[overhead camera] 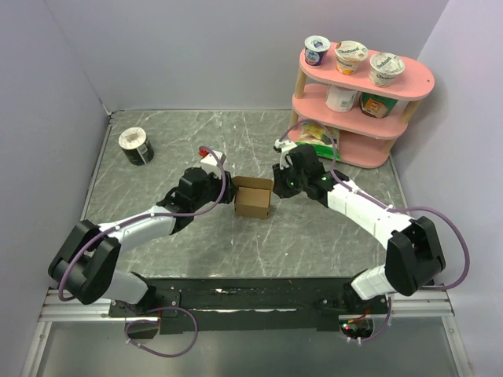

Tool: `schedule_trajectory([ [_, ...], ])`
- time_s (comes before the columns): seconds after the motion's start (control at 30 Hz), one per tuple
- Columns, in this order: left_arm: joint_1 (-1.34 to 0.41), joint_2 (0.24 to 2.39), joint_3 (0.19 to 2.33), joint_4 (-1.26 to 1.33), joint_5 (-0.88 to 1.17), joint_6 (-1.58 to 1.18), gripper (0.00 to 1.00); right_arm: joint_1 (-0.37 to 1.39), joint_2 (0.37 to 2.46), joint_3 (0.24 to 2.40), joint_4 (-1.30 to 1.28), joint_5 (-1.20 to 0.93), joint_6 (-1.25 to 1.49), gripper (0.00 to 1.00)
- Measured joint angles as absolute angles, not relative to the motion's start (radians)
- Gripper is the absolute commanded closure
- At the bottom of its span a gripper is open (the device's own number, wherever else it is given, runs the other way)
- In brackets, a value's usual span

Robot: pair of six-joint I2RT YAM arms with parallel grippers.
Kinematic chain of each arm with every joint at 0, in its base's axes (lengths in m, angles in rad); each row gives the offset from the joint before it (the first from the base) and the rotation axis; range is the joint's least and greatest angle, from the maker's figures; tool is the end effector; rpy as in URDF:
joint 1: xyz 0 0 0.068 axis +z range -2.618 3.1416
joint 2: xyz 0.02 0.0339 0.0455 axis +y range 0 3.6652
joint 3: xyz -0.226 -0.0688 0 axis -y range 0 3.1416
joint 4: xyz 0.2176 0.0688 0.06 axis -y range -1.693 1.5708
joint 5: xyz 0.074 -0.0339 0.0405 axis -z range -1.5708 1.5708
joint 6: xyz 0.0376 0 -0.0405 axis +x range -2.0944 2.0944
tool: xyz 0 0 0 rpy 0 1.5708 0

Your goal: Fold the paper box

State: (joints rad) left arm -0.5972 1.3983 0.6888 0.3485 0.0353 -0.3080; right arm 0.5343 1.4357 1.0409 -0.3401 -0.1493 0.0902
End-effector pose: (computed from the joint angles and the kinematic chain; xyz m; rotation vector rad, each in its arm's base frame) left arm 0.2389 -0.1640 0.2005 0.3100 1.9605 -0.6315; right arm 0.2519 0.1555 0.2346 -0.5923 2.2700 0.4868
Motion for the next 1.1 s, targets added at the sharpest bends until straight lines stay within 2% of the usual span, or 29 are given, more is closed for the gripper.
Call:
schedule_trajectory([
  [0.4,-0.597,1.375,0.692,0.320,0.017,-0.289,0.54,0.534,1.407,1.040,-0.350,-0.147,0.100,0.75],
  [0.5,-0.597,1.361,0.692,0.319,0.017,-0.289,0.60,0.534,1.407,1.040,-0.357,-0.150,0.101,0.79],
  [0.53,-0.597,1.357,0.692,0.319,0.017,-0.289,0.65,0.534,1.407,1.040,-0.360,-0.151,0.102,0.81],
  [0.7,-0.605,1.351,0.693,0.315,0.009,-0.285,0.71,0.548,1.407,1.044,-0.381,-0.142,0.104,0.83],
  [0.8,-0.619,1.351,0.693,0.313,0.009,-0.286,0.77,0.559,1.412,1.048,-0.387,-0.133,0.103,0.89],
  [0.9,-0.637,1.351,0.702,0.300,-0.007,-0.286,0.81,0.571,1.419,1.062,-0.405,-0.104,0.101,0.99],
  [1.1,-0.652,1.355,0.741,0.272,-0.034,-0.302,0.86,0.615,1.459,1.121,-0.458,-0.013,0.099,1.00],
])
